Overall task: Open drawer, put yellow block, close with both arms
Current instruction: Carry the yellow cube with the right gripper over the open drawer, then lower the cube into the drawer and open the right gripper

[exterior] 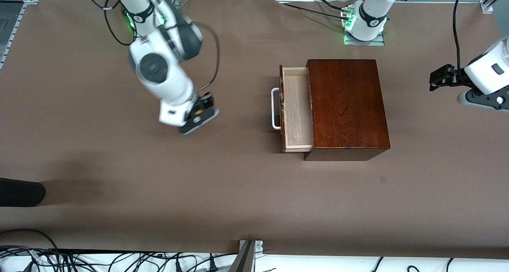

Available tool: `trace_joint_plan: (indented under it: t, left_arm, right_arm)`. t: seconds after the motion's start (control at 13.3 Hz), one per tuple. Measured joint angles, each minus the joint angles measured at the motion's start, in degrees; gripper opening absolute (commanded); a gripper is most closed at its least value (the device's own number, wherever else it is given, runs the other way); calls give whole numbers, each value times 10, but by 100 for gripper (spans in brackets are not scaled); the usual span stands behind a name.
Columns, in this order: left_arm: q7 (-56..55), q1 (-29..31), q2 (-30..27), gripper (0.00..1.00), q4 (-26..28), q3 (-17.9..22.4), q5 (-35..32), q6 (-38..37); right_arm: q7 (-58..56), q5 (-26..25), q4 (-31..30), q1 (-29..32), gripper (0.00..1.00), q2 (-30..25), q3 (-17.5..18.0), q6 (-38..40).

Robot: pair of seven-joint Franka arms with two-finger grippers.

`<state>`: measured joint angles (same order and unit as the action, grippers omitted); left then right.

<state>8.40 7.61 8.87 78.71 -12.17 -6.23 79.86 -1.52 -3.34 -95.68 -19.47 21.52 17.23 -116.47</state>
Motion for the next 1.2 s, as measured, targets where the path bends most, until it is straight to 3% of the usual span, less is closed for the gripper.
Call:
trace_joint_plan:
  t: [0.22,0.37,0.67,1.2]
  left_arm:
    - [-26,-77,-35,100,36,104,23,29]
    - [-33,-87,-62,100,82,130,27,53]
    - [-35,-81,-78,100,111,140,33,65]
    - [-35,-82,-78,100,113,137,34,58]
  right_arm:
    - [1,-37,93,-126,4,26,3,51]
    - [0,-68,172,-195,4,63,4,82]
    - [-22,-132,294,-298,4,147,1,116]
    - [-144,-186,375,-327,4,232,-3,108]
